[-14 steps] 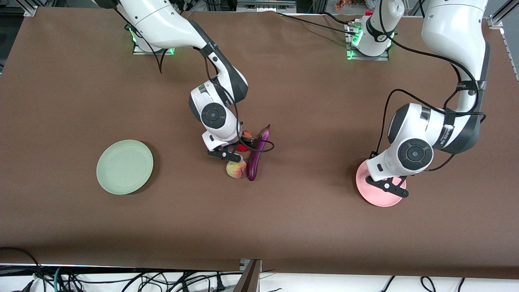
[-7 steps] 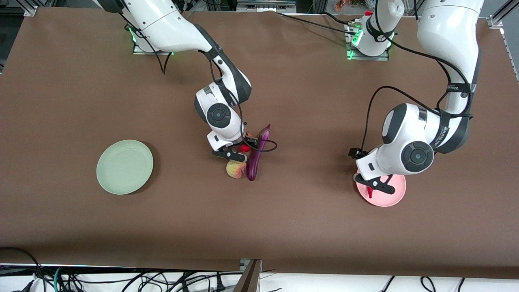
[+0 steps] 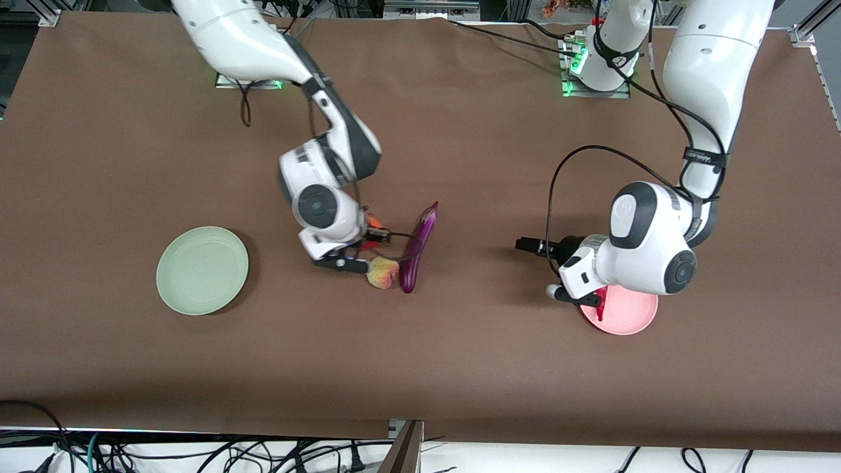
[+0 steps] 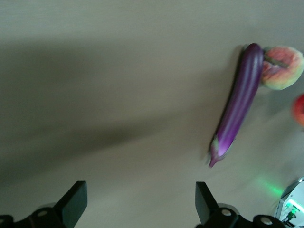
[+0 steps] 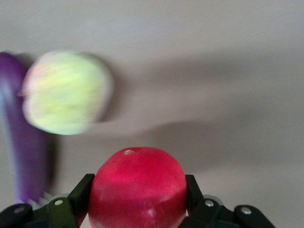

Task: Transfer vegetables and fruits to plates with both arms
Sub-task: 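Carry the apple to the green plate while the left gripper reaches the eggplant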

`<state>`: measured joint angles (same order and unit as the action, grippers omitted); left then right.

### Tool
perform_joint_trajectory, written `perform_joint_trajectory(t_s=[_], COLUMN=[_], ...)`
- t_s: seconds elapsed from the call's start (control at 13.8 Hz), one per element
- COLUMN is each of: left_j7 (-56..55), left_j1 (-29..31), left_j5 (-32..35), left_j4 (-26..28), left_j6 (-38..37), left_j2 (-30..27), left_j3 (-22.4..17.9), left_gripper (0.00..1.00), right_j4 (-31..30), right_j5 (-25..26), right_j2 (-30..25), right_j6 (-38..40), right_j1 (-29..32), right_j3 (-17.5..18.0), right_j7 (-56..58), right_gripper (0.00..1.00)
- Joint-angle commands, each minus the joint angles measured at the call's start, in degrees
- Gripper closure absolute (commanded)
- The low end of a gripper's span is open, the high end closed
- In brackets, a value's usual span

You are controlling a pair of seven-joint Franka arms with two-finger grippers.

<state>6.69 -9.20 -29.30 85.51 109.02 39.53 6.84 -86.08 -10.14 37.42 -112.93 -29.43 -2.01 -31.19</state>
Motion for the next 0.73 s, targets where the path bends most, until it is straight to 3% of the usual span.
perform_joint_trajectory(t_s=[0.0,0.15,0.29,0.65], left_j7=[0.17,-0.10,-0.10,-0.27], left_j1=[-8.78,-13.20,-16.36,-25.24], left_j5=[-1.46,-1.46,-1.81,-1.81], left_j4=[0.08,2.10,2.46,6.15], left_j6=[11.42,20.67,26.39,44.04], left_j2=[1.52,1.78,3.27,7.22], left_j3=[-0.24,-0.25,-0.16,-0.25], left_gripper=[0.00,0.00,0.00,0.00], right_j4=[-1.28,-1.37,-1.37,-1.72], right_j5=[-0.23,-0.50,-0.67,-1.20], right_j2=[-3.41,-3.32,-2.97,2.82], right_j6=[6.31,6.75,7.64,1.32], right_j1=[3.32,3.41,4.72,12.98], right_j3=[-6.57,-14.04,-18.45,-18.56], right_j7=[12.33,22.79,30.37,37.33], right_gripper=[0.75,0.75,0.75,0.74])
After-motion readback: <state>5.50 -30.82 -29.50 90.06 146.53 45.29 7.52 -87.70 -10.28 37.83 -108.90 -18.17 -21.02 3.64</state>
